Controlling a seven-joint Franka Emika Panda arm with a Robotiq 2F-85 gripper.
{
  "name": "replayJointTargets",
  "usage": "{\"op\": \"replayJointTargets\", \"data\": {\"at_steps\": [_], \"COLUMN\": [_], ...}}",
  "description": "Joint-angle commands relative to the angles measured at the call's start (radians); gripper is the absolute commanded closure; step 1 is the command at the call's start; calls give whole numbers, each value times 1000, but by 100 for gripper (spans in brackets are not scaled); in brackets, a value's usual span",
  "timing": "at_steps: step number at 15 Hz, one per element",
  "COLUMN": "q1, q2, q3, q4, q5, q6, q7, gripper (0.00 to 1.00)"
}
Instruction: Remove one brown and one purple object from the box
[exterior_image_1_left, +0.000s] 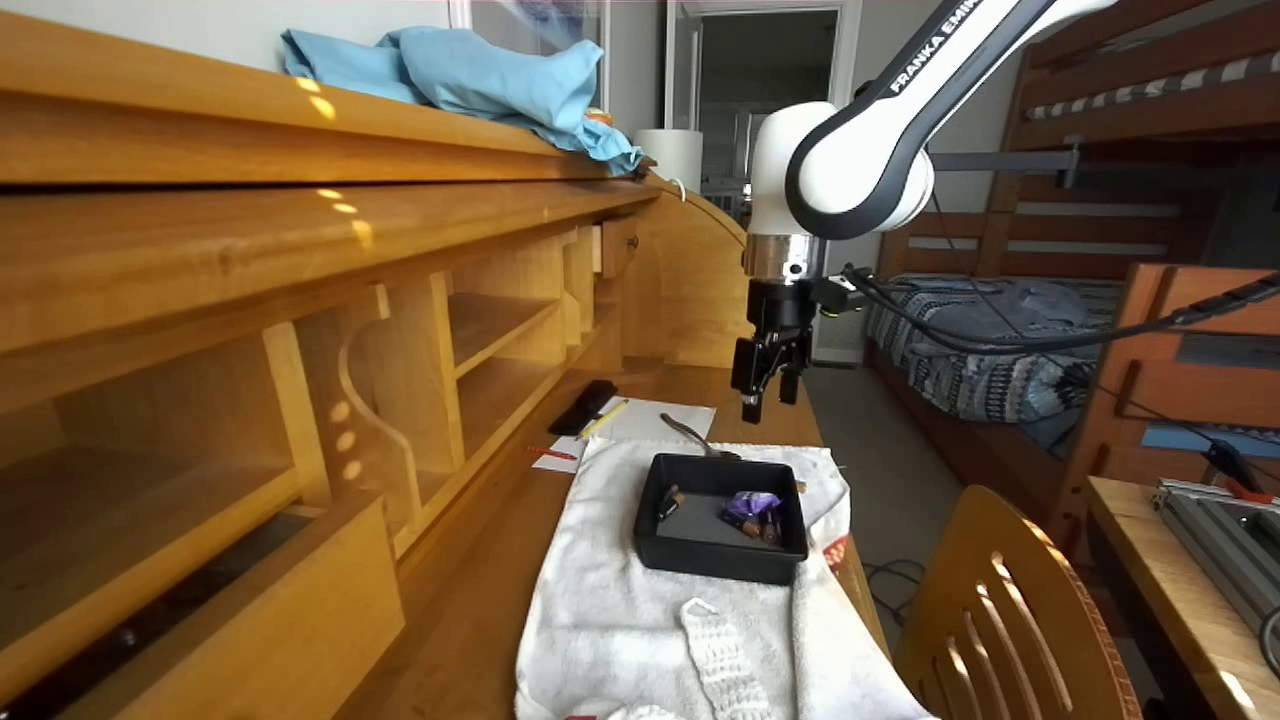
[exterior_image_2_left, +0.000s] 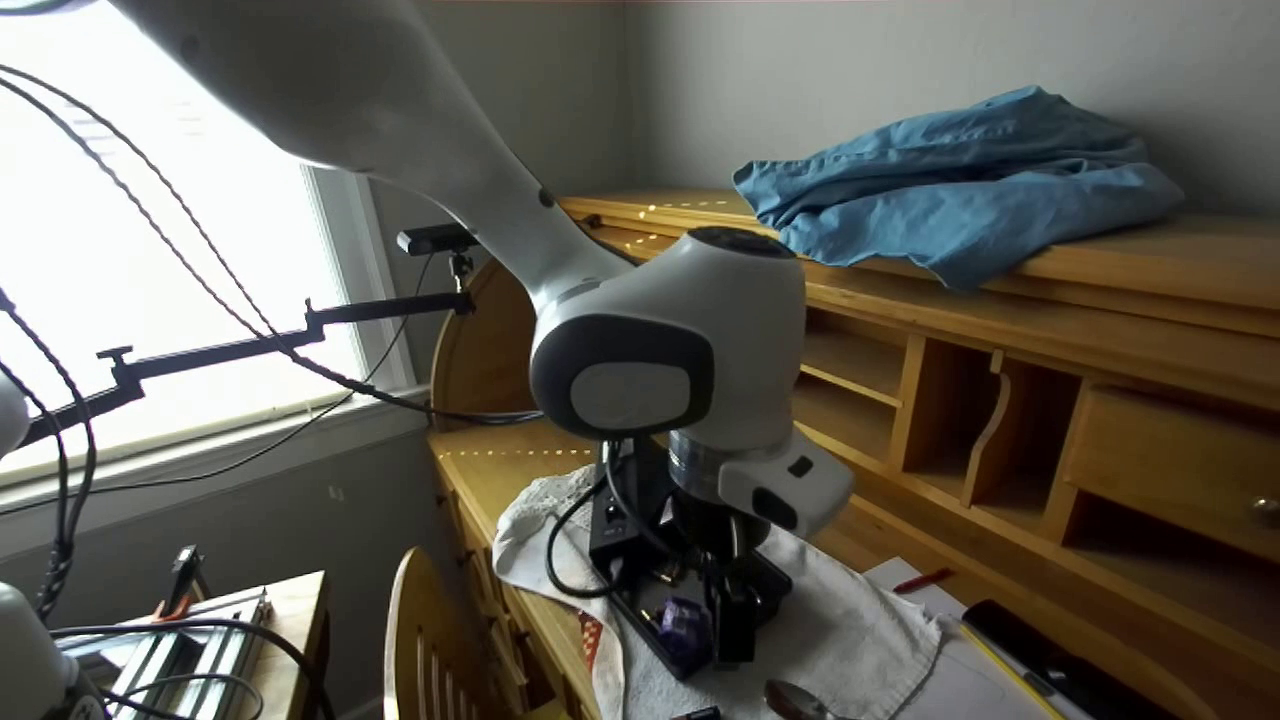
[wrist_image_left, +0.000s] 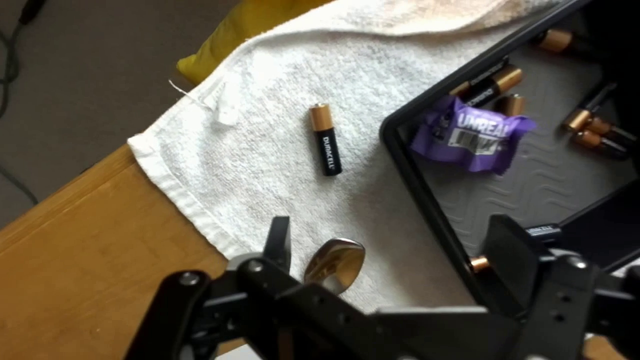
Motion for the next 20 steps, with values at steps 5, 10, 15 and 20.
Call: {"op": "replayJointTargets", "data": {"at_steps": [5,10,15,20], "q1": [9,23,47,75], "q2": [-14,45,121,174], "q3": [44,58,57,52], "q4": [88,166,227,266], "q5": [153,207,218,183], "q6": [-206,-259,-287,-309], "q7": [-7,17,98,144], "gripper": [0,0,0,2]}}
